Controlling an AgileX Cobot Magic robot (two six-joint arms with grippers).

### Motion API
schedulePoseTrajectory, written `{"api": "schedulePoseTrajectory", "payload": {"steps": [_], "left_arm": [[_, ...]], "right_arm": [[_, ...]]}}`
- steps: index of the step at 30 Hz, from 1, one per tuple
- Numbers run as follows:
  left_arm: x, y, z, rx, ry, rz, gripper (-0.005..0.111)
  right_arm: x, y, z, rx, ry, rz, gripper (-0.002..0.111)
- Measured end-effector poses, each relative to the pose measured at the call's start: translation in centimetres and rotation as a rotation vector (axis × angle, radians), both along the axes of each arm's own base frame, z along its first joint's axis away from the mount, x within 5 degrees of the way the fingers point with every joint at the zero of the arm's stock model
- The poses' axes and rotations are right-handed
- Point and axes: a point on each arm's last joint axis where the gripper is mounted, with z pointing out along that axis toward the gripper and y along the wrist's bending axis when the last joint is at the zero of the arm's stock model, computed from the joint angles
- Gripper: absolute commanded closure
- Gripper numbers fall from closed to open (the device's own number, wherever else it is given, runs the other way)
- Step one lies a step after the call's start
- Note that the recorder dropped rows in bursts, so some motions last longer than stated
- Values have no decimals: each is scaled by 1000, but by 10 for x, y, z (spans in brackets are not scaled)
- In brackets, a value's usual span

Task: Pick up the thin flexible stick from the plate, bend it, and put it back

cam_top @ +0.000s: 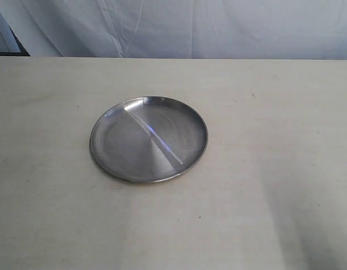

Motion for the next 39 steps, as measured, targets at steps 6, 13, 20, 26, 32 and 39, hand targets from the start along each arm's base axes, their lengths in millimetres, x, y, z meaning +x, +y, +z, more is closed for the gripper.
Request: {"api": "schedulePoseTrajectory", "payload": {"steps": [6,13,20,26,32,39], "left_arm": [[0,0,0,0,0,0,107],[0,0,0,0,0,-2,107],[0,0,0,0,0,-2,107],[0,0,0,0,0,-2,107],[0,0,0,0,0,-2,107],[0,0,0,0,0,-2,107]], "right_arm": [[-16,-7,-12,16,-93,-88,108],[-16,-7,-14,15,-75,-97,108],[-16,-7,-14,15,-75,-97,108],[-16,-7,-14,15,-75,-97,108],[-16,-7,-14,15,-75,-97,108],[-16,-7,-14,15,-75,-97,108]]}}
